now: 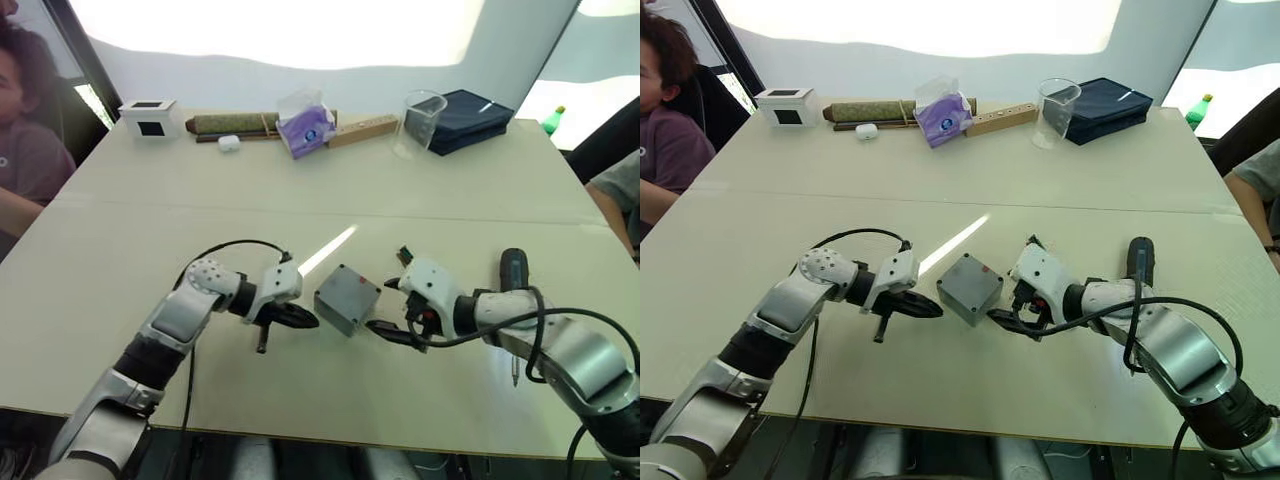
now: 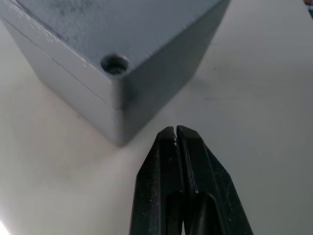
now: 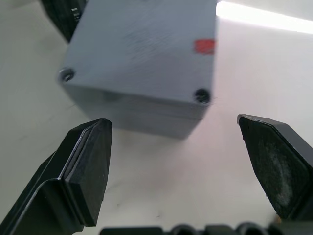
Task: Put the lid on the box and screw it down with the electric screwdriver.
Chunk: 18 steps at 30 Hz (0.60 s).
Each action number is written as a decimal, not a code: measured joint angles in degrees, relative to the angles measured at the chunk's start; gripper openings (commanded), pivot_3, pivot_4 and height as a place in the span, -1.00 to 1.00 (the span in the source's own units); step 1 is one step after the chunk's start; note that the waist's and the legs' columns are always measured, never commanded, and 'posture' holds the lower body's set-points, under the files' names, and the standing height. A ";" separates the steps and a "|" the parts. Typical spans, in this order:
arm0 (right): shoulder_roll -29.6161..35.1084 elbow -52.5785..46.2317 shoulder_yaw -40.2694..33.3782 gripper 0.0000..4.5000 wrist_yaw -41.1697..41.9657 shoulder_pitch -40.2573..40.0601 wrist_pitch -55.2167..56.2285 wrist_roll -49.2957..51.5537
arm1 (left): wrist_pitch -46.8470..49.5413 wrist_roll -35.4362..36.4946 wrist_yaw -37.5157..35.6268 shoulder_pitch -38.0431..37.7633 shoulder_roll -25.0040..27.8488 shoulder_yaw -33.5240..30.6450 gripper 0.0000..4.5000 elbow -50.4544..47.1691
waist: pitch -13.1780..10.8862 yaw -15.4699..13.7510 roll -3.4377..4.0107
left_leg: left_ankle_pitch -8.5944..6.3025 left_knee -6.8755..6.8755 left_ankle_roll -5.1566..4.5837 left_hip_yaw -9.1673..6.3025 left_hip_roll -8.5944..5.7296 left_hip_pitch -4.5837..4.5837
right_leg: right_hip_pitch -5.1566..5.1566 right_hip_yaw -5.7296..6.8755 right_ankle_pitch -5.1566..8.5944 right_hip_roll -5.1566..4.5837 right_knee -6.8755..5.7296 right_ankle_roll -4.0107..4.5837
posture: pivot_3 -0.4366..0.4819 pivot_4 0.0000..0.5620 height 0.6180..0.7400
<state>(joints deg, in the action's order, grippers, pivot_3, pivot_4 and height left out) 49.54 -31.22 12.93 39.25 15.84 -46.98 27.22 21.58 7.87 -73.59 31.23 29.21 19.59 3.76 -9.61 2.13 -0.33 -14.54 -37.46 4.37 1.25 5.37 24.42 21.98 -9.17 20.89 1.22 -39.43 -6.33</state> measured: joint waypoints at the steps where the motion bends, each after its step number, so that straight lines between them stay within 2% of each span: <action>1: -0.06 -0.05 0.07 0.99 0.46 -0.23 -0.01 0.00 | -0.01 -0.10 0.68 0.04 -0.49 0.01 -1.00 0.14 | 0.00 0.02 0.00 | 0.00 0.00 0.00 0.00 0.00 0.00 | 0.00 0.00 0.00 0.00 0.00 0.00 | -0.05 -0.47 0.99; 10: -2.03 -2.47 -0.94 0.99 -0.66 -4.09 -2.19 0.00 | -1.20 -1.39 5.15 2.86 -2.69 -0.08 -1.00 4.29 | 0.00 0.16 -0.01 | 0.00 -0.06 0.00 -0.04 -0.01 -0.01 | -0.04 0.01 0.00 0.02 -0.02 0.00 | -0.05 -0.47 0.99; 18: -3.49 -5.28 -2.34 0.99 -2.02 -6.86 -4.00 0.18 | -2.26 -1.55 6.09 3.46 -2.91 -0.17 -1.00 5.19 | 0.00 0.22 -0.01 | 0.00 -0.10 0.01 -0.04 -0.01 -0.01 | -0.09 0.01 0.00 0.02 -0.02 -0.01 | -0.05 -0.47 0.99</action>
<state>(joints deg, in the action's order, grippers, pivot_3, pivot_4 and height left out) 46.05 -36.50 10.58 37.24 8.99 -50.98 27.39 19.32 6.32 -67.50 34.69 26.30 19.41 8.95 -9.61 2.35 -0.33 -14.54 -37.56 4.37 1.21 5.36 24.41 21.89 -9.15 20.89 1.24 -39.45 -6.33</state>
